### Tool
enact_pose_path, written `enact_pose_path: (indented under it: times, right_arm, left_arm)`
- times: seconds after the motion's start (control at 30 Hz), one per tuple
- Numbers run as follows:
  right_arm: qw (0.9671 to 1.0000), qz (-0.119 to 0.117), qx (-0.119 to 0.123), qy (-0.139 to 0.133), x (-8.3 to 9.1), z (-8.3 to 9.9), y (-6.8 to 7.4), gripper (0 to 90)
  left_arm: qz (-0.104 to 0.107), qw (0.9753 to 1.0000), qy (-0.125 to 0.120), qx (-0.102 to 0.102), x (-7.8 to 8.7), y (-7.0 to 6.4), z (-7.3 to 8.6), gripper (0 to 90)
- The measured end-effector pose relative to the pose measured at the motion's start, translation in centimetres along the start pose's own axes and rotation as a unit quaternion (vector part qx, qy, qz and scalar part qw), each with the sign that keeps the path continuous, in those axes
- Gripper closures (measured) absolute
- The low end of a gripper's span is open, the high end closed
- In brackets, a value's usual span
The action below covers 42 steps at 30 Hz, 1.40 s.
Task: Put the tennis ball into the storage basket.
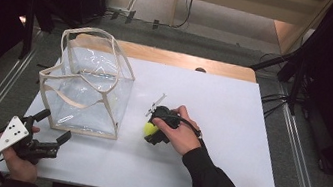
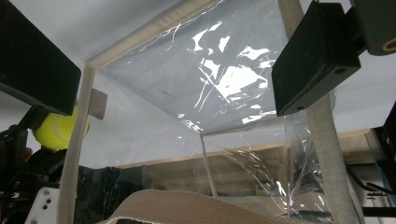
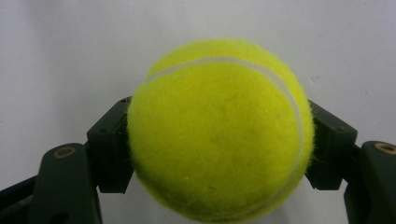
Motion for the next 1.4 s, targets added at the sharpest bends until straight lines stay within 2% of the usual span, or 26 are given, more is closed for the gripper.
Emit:
enact_pose_path:
  times: [0.13, 0.17, 0.33, 0.4, 0.57, 0.63, 0.7, 0.93, 1.4]
  right_arm:
    - [1.0000, 0.000, 0.001, -0.001, 0.1, -0.3, 0.0, 23.3]
    - [1.0000, -0.001, 0.008, -0.003, 0.1, -0.4, 0.0, 23.3]
    - [1.0000, -0.004, 0.004, -0.006, 0.3, -1.0, 0.2, 23.3]
    - [0.9999, -0.005, 0.014, -0.006, 0.4, -1.2, 0.1, 23.3]
    - [0.9998, -0.006, 0.016, -0.008, 0.5, -1.8, 0.3, 23.4]
    - [0.9999, -0.006, 0.010, -0.009, 0.5, -2.0, 0.3, 23.3]
    - [0.9997, -0.009, 0.018, -0.011, 0.6, -2.2, 0.3, 23.3]
    - [0.9997, -0.012, 0.017, -0.014, 0.9, -2.8, 0.4, 23.3]
    - [0.9991, -0.018, 0.032, -0.022, 1.1, -4.3, 0.6, 23.3]
  left_arm:
    - [0.000, 1.0000, 0.000, 0.000, 0.0, 0.0, 0.0, 1.3]
    - [0.000, 1.0000, 0.000, 0.000, 0.0, 0.0, 0.0, 1.3]
    - [0.000, 1.0000, 0.000, 0.000, 0.0, 0.0, 0.0, 1.3]
    - [0.000, 1.0000, 0.000, 0.000, 0.0, 0.0, 0.0, 1.3]
    - [0.000, 1.0000, -0.001, 0.000, 0.0, 0.0, 0.0, 1.3]
    - [0.000, 1.0000, -0.001, 0.000, 0.0, 0.0, 0.0, 1.3]
    - [0.000, 1.0000, -0.001, 0.000, 0.0, 0.0, 0.0, 1.3]
    - [0.001, 1.0000, 0.000, 0.000, 0.0, 0.0, 0.0, 1.3]
    - [0.001, 1.0000, -0.001, 0.000, 0.0, 0.0, 0.0, 1.3]
Point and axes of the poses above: each handheld gripper's, and its own axes: x roughly backward along the jaws, z roughly out of its underside, y roughly to its left, the point moved 7 cm from there along -x, roughly forward along the jaws, and after that the axes turned 5 degrees about z, right-handed, at the moved point
